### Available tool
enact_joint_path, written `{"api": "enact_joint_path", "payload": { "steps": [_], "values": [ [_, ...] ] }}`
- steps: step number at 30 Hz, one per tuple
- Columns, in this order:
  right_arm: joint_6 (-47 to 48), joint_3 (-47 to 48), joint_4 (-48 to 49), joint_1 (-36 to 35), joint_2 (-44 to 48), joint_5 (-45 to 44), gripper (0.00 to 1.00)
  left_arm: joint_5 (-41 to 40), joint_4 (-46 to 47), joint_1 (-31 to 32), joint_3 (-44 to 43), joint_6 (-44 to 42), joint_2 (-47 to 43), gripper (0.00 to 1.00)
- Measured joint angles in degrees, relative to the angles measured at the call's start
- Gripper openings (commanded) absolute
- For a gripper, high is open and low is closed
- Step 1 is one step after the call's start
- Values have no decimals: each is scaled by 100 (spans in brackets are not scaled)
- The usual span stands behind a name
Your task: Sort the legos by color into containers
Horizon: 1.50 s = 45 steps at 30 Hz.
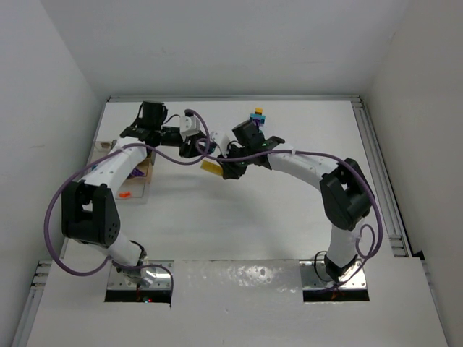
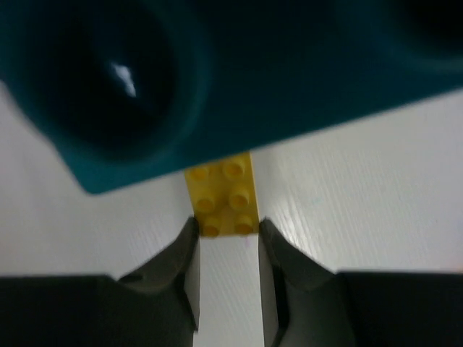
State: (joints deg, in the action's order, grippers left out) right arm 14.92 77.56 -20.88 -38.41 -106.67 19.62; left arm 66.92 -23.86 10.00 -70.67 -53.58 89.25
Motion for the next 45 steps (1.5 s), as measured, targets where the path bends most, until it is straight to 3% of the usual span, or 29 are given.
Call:
{"api": "enact_joint_path", "payload": {
  "steps": [8, 12, 16, 22, 24, 33, 36, 41, 45],
  "values": [
    [-332, -337, 293, 61, 20, -52, 0, -407, -96, -354, 90, 328, 11, 0],
    [-586, -654, 420, 166, 212, -160, 0, -1005, 144, -1672, 304, 949, -52, 0],
    [-866, -763, 570, 289, 426, -162, 0, -2223, 426, -2898, 557, 1727, -240, 0],
    [-1003, -730, 737, 337, 472, -149, 0, -3912, 553, -3969, 472, 2581, -219, 0],
    [-999, -669, 686, 337, 470, -142, 0, -4494, 413, -4218, 151, 2796, 76, 6],
    [-881, -424, 487, 334, 457, -105, 0, -5963, 229, -4393, -363, 3469, 1121, 25],
    [-841, -192, 284, 334, 424, -79, 0, -6074, 337, -4385, -348, 3622, 1303, 29],
    [-765, 190, 133, 334, 356, -50, 0, -5947, 531, -4382, -334, 3604, 1322, 49],
    [-734, 256, 20, 334, 334, -55, 0, -5818, 564, -4382, -334, 3495, 1320, 59]
  ]
}}
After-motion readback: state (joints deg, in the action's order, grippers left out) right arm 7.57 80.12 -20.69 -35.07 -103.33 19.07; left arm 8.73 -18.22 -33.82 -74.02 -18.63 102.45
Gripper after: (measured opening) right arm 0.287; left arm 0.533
